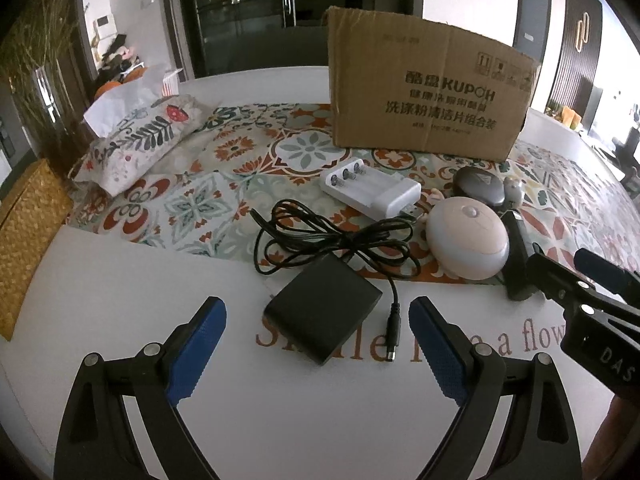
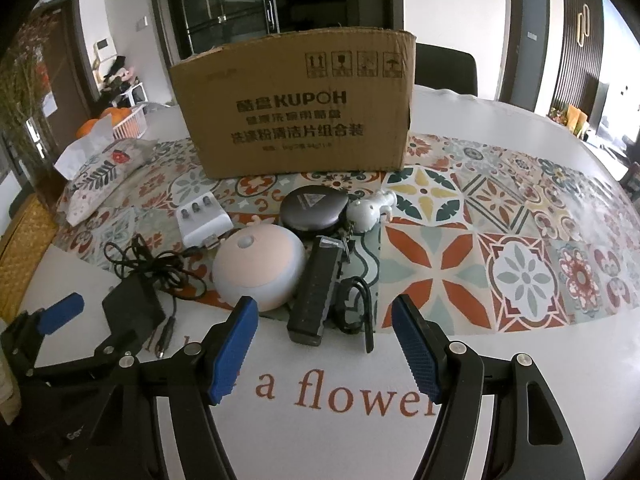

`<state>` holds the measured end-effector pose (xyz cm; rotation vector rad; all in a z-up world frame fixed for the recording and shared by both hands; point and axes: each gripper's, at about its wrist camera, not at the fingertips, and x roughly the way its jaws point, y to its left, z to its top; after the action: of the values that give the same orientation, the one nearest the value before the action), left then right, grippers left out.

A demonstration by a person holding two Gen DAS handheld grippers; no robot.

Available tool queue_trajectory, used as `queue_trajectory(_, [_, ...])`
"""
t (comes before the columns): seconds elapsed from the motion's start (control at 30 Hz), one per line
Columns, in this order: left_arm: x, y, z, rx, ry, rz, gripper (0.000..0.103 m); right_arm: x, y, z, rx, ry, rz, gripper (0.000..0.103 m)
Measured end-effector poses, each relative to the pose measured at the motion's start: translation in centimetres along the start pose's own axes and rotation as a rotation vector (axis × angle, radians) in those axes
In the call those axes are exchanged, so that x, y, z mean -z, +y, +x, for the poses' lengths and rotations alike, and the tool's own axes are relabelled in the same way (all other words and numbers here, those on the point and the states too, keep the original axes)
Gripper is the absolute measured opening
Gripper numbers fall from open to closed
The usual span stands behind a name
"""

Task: Organize rigid objects
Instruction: 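Grasp the black power adapter with the left tool while the right tool grasps the black device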

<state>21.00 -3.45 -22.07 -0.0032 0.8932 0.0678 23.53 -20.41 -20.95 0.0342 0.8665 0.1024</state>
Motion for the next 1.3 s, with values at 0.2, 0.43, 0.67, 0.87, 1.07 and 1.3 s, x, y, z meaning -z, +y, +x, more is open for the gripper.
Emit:
queue_trajectory(0.2, [0.1, -0.3, 0.7, -0.016, -0.003, -0.009, 0.094, 0.1, -0.2, 0.8, -0.002, -0.005, 0.001, 0.07])
queue_trajectory(0.43, [0.0, -0.2, 1.6, -0.036, -0.009, -0.034, 0.094, 0.1, -0.6, 1.8, -0.003, 0.001, 0.016, 0.07])
queue_trajectory(0.67, [0.1, 0.3, 2.2, -0.034, -0.009, -0.072, 0.093, 0.3, -0.7, 2.9, -0.013, 0.009, 0.037, 0.07])
queue_trajectory(0.87, [0.0, 0.6, 2.1, -0.014, -0.017, -0.104, 0.085, 0.3, -0.8, 3.2, -0.019, 0.006, 0.059, 0.07])
queue_trajectory(1.07, [0.2, 0.6, 2.4, -0.005, -0.006, -0.099, 0.079, 0.4, -0.8, 3.2, -0.017, -0.002, 0.058, 0.07])
queue_trajectory(1.3, [0.2, 0.4, 2.7, 0.02, 0.006, -0.087, 0.068, 0.5, -1.2, 3.8, -0.009, 0.011, 0.063, 0.07])
